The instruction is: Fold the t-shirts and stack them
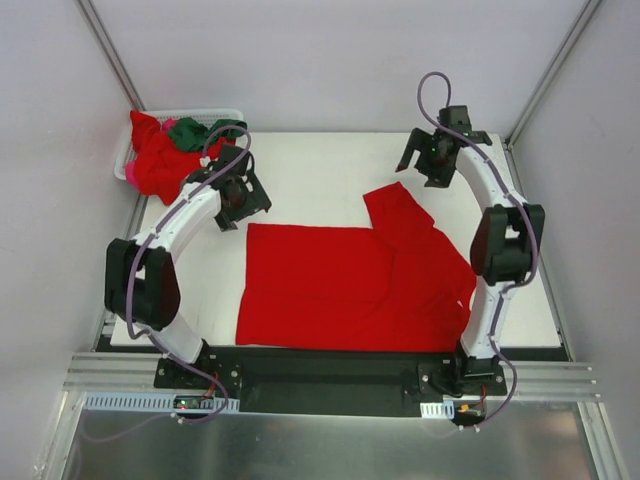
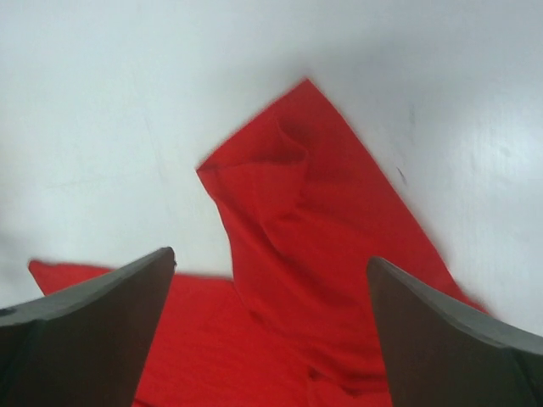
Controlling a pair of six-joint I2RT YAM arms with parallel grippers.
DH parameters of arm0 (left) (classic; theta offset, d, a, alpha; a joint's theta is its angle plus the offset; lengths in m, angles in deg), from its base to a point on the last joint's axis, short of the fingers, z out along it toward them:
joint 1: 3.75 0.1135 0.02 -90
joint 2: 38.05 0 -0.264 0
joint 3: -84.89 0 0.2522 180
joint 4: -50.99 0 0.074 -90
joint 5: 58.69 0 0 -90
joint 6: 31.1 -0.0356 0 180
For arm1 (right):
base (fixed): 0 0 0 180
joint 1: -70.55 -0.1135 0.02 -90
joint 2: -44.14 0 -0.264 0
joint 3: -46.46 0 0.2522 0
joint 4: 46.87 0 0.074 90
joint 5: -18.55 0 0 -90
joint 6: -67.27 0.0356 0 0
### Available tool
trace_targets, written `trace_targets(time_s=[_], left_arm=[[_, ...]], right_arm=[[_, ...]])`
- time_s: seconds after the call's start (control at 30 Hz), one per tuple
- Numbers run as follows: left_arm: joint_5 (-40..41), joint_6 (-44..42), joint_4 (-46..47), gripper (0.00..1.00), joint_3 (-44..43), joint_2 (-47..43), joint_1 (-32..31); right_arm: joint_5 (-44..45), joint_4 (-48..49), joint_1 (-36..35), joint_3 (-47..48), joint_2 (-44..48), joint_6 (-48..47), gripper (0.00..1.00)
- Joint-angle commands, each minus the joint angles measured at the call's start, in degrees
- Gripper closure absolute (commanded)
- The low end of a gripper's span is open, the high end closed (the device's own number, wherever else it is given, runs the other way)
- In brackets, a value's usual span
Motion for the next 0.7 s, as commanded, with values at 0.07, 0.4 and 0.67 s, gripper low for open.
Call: trace_targets(time_s=[0.07,0.4,0.67], left_arm=[[-5.79,-0.28,3.58,0.12,-4.15,5.66,1.05],[-15.64,-0.54,7.27,0.13,-19.53,17.45,-2.37],[-18.8,9.1,20.61,0.14,-33.69,32.3,-11.33]], right_arm=[[-6.8,9.21,-0.31,10.27,-9.1,6.47,0.0],[-1.89,9.94,-0.75,11.17,-16.41,14.39,0.01],[-1.79,13.89,-0.75,-1.68,-11.57,14.74,0.0]])
